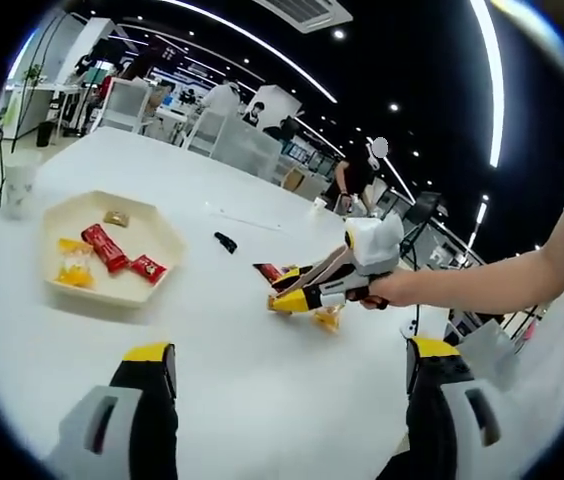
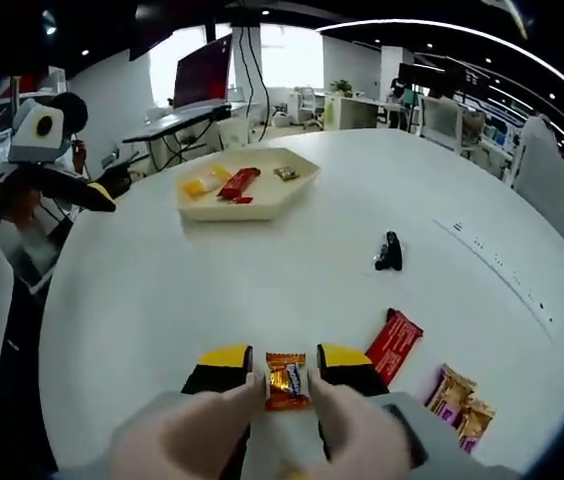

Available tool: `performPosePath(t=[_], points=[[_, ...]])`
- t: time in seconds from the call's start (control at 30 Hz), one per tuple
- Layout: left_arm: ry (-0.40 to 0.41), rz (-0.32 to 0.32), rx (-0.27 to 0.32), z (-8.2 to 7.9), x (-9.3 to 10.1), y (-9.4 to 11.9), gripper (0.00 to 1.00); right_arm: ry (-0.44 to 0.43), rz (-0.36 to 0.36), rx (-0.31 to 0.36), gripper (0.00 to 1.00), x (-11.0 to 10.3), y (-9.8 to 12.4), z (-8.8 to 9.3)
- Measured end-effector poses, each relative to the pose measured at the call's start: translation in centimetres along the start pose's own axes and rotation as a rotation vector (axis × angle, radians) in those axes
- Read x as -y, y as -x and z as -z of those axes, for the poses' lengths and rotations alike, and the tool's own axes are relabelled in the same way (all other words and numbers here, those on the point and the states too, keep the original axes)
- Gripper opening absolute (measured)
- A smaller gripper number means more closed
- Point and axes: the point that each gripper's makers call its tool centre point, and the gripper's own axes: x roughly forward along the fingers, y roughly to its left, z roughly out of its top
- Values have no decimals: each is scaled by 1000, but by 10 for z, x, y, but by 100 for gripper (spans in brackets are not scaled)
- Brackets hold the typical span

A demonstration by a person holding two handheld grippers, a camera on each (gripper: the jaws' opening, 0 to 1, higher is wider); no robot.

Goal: Place the target food into the container with the food tongs after gripping and lifting it, then release it inside without dropping or visibly crushing the food.

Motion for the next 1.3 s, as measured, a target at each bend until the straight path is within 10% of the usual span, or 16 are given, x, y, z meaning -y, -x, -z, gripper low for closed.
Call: performPosePath(t=[1.07,1.3], points=[[29,-34,29,12,-8,21,95,-102,132,1,19,8,-1,-1],[10,-22,48,5,1,26,95,-250,185,54,19,12,6,1]])
